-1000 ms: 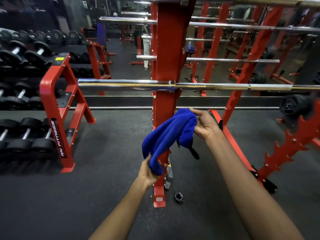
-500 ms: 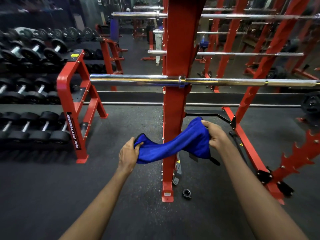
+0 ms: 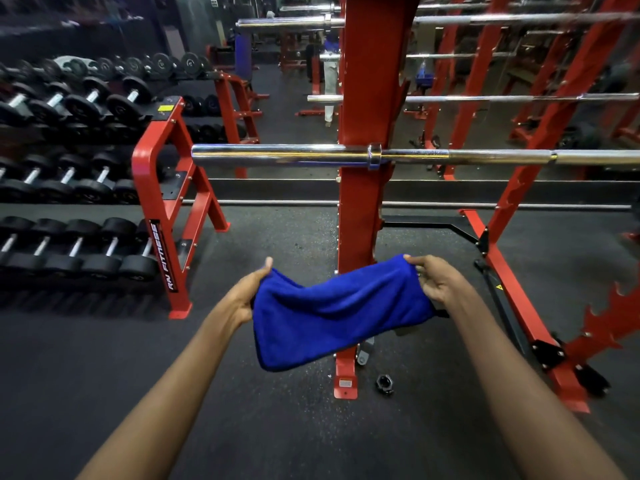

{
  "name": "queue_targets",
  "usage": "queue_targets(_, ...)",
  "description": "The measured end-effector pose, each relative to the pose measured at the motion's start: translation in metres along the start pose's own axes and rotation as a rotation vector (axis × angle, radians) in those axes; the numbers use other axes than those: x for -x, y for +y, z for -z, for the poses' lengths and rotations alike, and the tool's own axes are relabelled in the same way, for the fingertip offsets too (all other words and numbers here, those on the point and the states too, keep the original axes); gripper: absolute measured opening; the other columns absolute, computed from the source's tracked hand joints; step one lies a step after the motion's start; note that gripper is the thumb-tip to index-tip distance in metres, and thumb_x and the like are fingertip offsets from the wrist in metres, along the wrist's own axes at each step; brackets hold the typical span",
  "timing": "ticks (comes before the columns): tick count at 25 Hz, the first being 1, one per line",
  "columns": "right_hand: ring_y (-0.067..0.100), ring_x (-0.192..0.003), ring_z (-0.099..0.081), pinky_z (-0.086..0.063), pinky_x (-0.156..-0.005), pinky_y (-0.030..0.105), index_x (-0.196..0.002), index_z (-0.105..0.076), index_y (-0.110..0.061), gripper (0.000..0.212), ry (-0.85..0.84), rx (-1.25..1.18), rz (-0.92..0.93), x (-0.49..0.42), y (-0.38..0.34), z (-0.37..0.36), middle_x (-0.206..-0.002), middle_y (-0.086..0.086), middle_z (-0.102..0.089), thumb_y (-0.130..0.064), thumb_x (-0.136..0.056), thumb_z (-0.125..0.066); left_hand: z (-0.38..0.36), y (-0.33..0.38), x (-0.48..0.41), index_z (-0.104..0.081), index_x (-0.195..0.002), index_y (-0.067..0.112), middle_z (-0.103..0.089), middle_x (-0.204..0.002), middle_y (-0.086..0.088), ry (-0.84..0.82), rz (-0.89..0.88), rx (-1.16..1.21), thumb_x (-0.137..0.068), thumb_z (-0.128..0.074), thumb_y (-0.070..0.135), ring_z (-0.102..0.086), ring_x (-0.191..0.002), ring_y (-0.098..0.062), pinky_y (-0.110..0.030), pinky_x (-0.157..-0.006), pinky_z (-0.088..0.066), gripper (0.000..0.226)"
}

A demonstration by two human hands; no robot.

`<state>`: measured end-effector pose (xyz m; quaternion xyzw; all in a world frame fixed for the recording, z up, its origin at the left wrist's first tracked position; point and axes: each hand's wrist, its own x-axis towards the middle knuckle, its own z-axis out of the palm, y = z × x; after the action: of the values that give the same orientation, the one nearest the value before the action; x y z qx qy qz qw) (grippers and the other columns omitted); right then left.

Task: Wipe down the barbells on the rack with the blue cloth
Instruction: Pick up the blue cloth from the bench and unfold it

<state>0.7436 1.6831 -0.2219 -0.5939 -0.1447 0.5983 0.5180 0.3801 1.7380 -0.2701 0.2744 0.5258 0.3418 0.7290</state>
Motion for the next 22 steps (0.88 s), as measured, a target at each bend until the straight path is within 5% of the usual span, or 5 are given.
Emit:
queue_targets(6, 0.014, -0.042, -0.058, -0.051, -0.040, 0.022, -0.077, -0.056, -0.010, 0.032, 0.053, 0.088, 0.053, 0.005, 0.014, 0.001, -0.058, 0.008, -0.060, 0.004, -0.101, -0.039, 0.011, -0.015, 0.015, -0.059, -0.116, 0.011, -0.074, -0.098, -0.011, -0.029, -0.213, -0.050, -0.099, -0.057, 0.002, -0.074, -0.071, -0.015, -0.032, -0.062, -0.062, 0.020)
queue_targets(9, 0.021, -0.071, -0.063, -0.059, -0.060, 0.032, -0.093, -0.058, -0.012, 0.015, 0.051, 0.001, 0.088, -0.001, 0.013, 0.002, -0.083, 0.013, -0.064, -0.010, -0.106, -0.049, 0.009, -0.018, 0.009, -0.053, -0.122, 0.014, -0.068, -0.090, -0.012, 0.253, -0.409, -0.020, -0.098, -0.060, -0.002, -0.066, -0.069, -0.016, -0.026, -0.056, -0.058, 0.029)
queue_targets(15, 0.015, -0.079, -0.062, -0.054, -0.080, 0.028, -0.119, -0.069, 0.006, 0.035, 0.022, 0.422, 0.228, 0.007, 0.014, -0.002, -0.108, 0.019, -0.068, 0.015, -0.098, -0.043, 0.015, -0.009, 0.012, -0.074, -0.095, 0.012, -0.070, -0.082, -0.005, 0.268, -0.536, -0.158, -0.102, -0.054, 0.005, -0.061, -0.080, -0.018, -0.029, -0.077, -0.051, 0.022)
queue_targets(19, 0.022, -0.084, -0.069, -0.059, -0.083, 0.031, -0.120, -0.062, -0.003, 0.048, -0.063, -0.030, 0.021, 0.003, 0.010, 0.013, -0.107, 0.021, -0.065, 0.015, -0.098, -0.023, 0.027, 0.006, 0.019, -0.064, -0.098, 0.007, -0.075, -0.074, -0.005, 0.201, -0.281, 0.289, -0.106, -0.040, 0.003, -0.072, -0.072, -0.016, -0.025, -0.065, -0.060, 0.026)
queue_targets(22, 0.024, -0.094, -0.069, -0.057, -0.091, 0.032, -0.115, -0.063, -0.005, 0.036, -0.120, -0.233, 0.052, 0.006, 0.007, 0.016, -0.110, 0.021, -0.064, 0.009, -0.102, -0.032, 0.023, 0.010, 0.035, -0.064, -0.109, 0.004, -0.078, -0.087, -0.005, 0.078, -0.311, 0.183, -0.104, -0.047, 0.003, -0.074, -0.078, -0.010, -0.021, -0.073, -0.060, 0.019)
